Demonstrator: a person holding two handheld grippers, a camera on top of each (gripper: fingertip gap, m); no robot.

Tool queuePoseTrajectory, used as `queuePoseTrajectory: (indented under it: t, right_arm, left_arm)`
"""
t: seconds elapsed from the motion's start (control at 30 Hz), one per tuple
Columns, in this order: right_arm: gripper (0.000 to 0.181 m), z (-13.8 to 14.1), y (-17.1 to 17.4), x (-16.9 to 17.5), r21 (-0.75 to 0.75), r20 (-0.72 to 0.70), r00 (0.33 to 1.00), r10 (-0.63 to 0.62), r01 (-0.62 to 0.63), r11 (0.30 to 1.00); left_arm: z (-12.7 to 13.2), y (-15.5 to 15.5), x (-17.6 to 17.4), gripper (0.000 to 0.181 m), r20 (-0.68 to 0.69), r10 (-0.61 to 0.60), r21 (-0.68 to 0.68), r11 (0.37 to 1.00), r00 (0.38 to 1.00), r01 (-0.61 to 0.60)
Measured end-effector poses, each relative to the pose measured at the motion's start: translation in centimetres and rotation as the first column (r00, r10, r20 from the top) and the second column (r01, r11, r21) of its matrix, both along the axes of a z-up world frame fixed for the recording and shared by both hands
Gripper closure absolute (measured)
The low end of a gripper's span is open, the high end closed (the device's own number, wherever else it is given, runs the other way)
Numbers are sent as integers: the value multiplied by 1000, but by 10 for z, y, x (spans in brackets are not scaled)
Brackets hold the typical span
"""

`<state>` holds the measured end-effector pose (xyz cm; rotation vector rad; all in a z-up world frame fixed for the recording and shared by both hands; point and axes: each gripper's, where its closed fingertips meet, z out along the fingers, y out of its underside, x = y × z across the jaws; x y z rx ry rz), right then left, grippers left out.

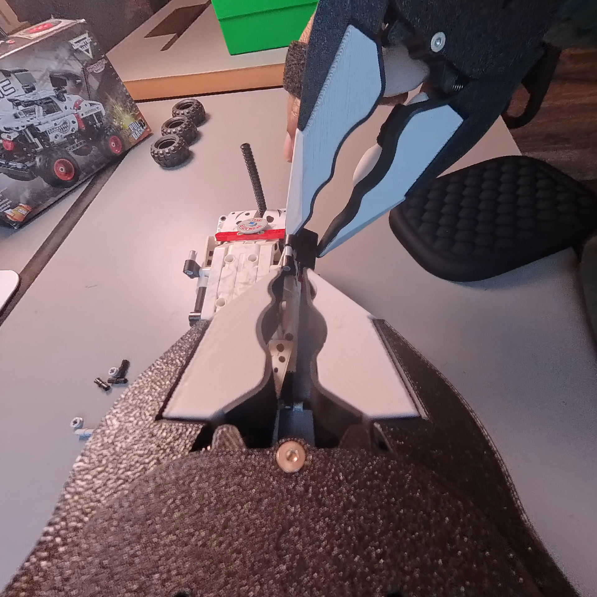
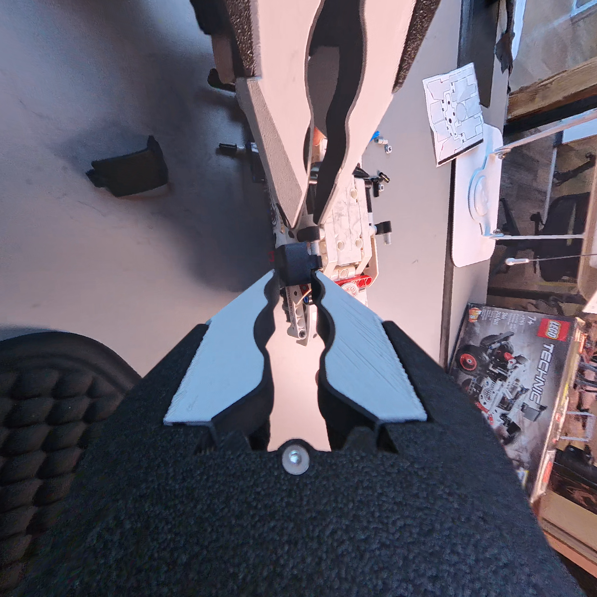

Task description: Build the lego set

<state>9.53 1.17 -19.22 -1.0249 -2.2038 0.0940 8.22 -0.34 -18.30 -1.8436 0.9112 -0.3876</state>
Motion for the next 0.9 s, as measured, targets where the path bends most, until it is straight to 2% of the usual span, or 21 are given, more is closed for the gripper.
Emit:
queuePoseTrajectory:
  t: [0.17, 0.43, 0.7, 0.9]
  right_arm:
    - [163, 0, 2, -3, 22, 18, 1000, -18, 18, 1000]
    - [163, 0, 4, -6, 3, -3, 997, 73, -73, 997]
    - [163, 1, 5, -9, -121, -197, 970, 144, -170, 978]
    - [161, 0, 4, -11, -9, -216, 961, 171, -177, 984]
  left_arm:
    - [-2, 6, -4, 181, -41, 5, 11, 1000, 999, -4]
    - [-2, 8, -5, 181, -12, 3, 13, 1000, 1000, -3]
    - [-2, 9, -4, 181, 3, 4, -6, 1000, 1000, -4]
    - [-2, 11, -3, 181, -1, 19, -5, 1000, 1000, -19]
